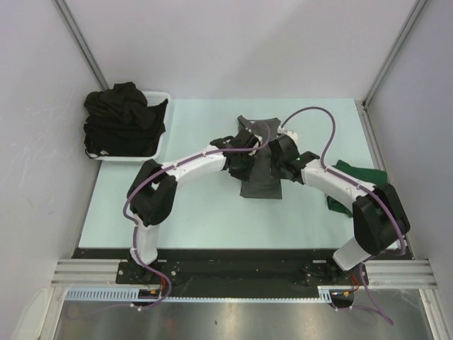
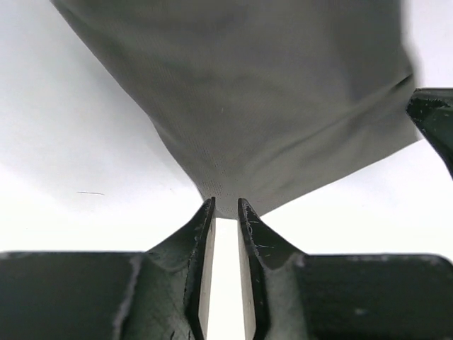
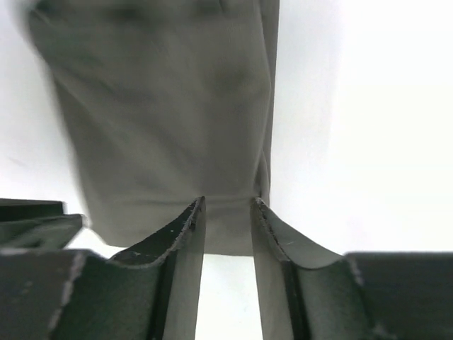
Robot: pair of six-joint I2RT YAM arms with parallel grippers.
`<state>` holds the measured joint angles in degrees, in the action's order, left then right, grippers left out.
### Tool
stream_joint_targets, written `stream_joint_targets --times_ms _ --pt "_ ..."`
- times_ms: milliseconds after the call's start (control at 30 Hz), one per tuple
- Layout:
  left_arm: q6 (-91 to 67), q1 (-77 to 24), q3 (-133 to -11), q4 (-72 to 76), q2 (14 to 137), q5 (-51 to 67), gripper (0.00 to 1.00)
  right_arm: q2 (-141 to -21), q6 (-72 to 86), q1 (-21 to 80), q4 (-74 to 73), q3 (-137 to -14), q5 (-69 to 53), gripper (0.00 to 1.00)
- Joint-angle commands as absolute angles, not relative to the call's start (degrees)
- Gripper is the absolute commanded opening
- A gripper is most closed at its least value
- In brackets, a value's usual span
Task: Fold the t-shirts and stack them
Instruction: Grab one side of the 2/3 rectangular tshirt with both arms
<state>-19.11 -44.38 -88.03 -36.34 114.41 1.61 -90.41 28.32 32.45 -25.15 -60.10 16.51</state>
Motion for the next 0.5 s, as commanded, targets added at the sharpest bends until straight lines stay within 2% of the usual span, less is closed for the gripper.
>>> stream_joint_targets --times_ms 0,133,267,400,467 --pt "-17.1 -43.9 -94.5 -37.8 108.5 -4.3 0.26 -86.0 24.6 30.7 -25.6 -66.9 19.9 0.37" --pt "-16.4 -42.4 -98.4 -39.3 108.8 -7.2 0.3 -87.4 20.0 28.1 -22.2 -69.1 19.9 0.39" --pt "-17.4 -39.7 -99.8 -41.0 108.1 -7.6 0.29 -93.1 17.5 24.9 -19.6 -72.7 19.4 0.33" --pt "-17.3 -38.6 -97.8 -40.1 104.2 -8.3 0.28 -104.1 15.4 23.1 -18.8 -80.8 18.5 0.31" --pt "-17.3 -37.8 -96.8 -39.9 102.2 -8.5 0.29 -108.3 13.4 22.4 -17.9 -86.7 18.0 0.34"
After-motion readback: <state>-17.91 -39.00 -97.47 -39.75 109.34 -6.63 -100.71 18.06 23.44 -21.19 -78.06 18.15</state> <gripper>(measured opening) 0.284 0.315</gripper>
